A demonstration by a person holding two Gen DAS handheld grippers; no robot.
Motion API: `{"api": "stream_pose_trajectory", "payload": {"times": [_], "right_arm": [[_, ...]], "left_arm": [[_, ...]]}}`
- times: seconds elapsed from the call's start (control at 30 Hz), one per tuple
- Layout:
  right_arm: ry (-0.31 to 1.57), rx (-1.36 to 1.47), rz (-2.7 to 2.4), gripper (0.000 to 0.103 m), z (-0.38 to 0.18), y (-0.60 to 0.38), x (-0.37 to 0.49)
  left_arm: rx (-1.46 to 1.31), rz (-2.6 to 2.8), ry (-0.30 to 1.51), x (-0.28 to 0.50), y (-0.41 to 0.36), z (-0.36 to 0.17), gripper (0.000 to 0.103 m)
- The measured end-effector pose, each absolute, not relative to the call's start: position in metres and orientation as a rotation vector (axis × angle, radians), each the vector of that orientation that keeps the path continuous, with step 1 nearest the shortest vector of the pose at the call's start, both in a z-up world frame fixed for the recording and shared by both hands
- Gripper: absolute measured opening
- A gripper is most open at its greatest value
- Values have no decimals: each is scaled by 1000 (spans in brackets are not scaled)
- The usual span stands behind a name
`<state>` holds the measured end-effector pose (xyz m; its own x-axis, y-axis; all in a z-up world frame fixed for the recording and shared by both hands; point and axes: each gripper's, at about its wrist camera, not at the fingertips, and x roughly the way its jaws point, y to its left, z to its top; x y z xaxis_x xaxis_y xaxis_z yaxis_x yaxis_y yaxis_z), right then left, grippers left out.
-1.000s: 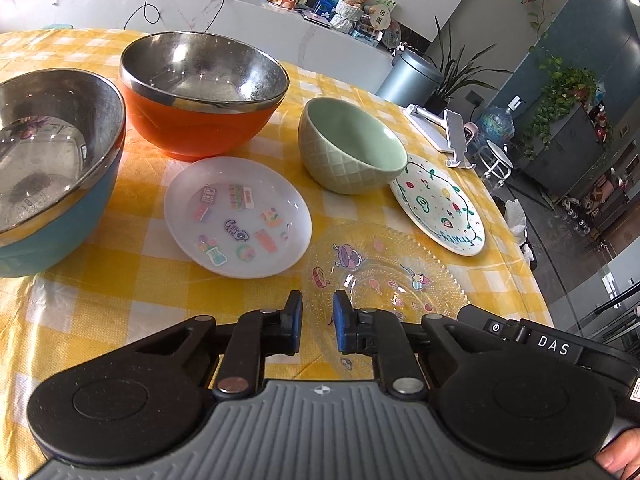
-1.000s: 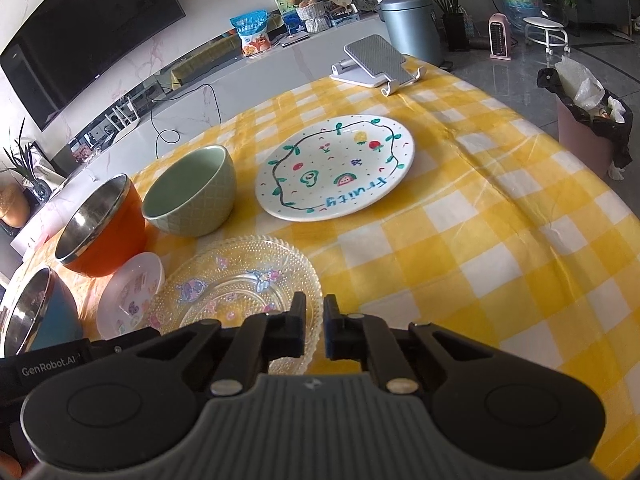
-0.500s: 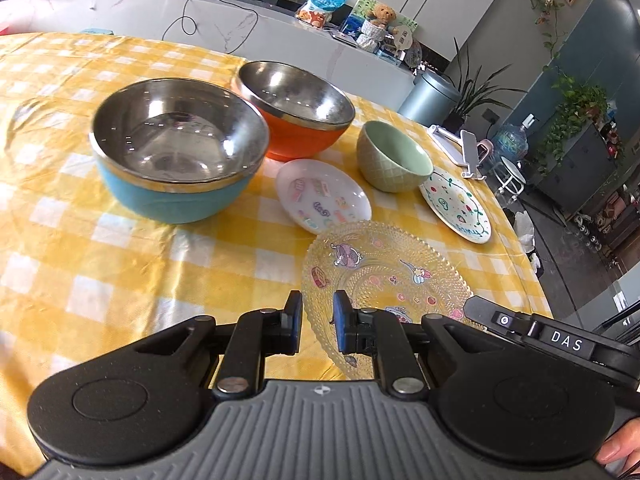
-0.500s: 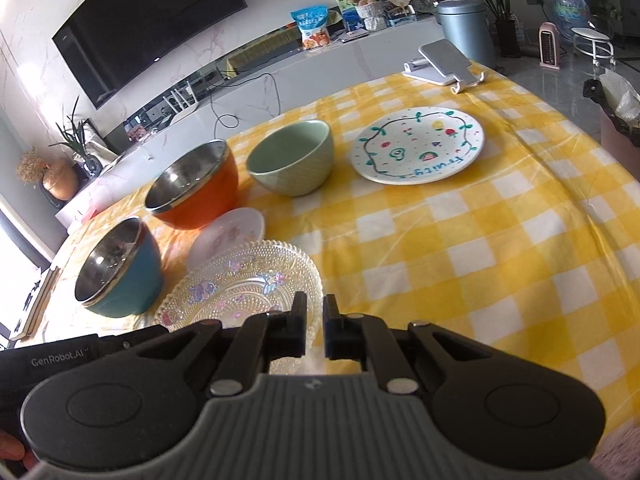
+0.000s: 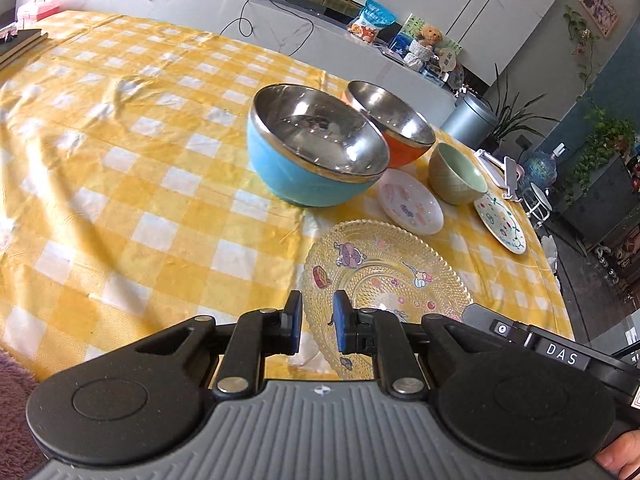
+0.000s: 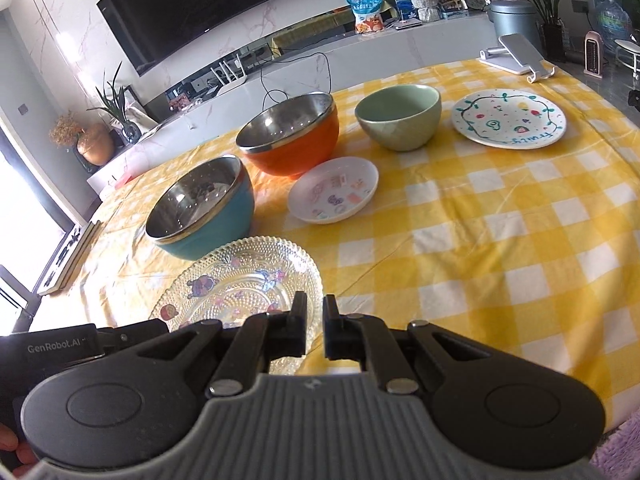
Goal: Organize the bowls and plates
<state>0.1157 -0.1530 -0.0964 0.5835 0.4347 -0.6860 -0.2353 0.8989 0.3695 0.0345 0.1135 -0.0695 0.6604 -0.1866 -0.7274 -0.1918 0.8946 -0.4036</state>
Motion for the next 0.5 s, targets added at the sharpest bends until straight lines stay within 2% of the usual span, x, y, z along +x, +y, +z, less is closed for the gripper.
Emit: {"api": "stream_pose_trajectory", "payload": {"times": [0.5], "right_arm": [[930, 160, 366, 5, -119, -135, 113]], "left_arm": [[-461, 8, 900, 35, 122, -98, 18]]}}
